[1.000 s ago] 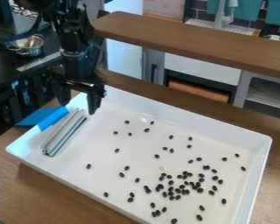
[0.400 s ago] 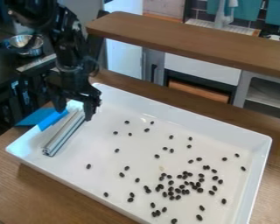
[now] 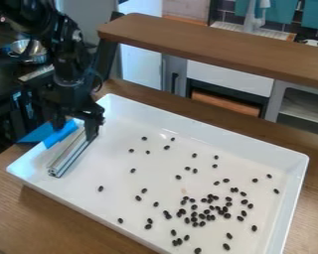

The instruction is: Sweep into pile

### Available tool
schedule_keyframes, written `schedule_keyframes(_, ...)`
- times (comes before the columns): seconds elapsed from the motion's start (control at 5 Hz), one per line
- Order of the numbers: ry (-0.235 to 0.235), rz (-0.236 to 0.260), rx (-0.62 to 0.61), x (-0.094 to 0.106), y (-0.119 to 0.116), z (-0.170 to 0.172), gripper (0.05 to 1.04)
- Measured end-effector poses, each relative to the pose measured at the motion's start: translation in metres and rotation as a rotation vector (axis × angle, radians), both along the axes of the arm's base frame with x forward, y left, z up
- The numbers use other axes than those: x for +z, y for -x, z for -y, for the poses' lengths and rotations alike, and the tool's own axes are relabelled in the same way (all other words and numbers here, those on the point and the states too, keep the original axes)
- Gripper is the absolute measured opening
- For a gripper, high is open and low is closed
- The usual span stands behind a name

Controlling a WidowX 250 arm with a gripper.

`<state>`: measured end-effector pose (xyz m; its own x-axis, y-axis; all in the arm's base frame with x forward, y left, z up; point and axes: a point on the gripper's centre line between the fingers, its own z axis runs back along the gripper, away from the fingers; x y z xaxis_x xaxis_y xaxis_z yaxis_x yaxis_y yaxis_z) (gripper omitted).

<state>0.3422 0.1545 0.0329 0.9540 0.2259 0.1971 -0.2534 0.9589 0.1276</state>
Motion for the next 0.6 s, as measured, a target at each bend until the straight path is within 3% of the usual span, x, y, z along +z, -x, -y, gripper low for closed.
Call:
schedule_keyframes(0.2,-0.004,-0.034,0.008,-0.0125,0.0064,-0.0089,1.001)
schedule_keyframes(0.6,-0.01,-0.046,0.005,-0.0179,0.008,-0.0115,1.0)
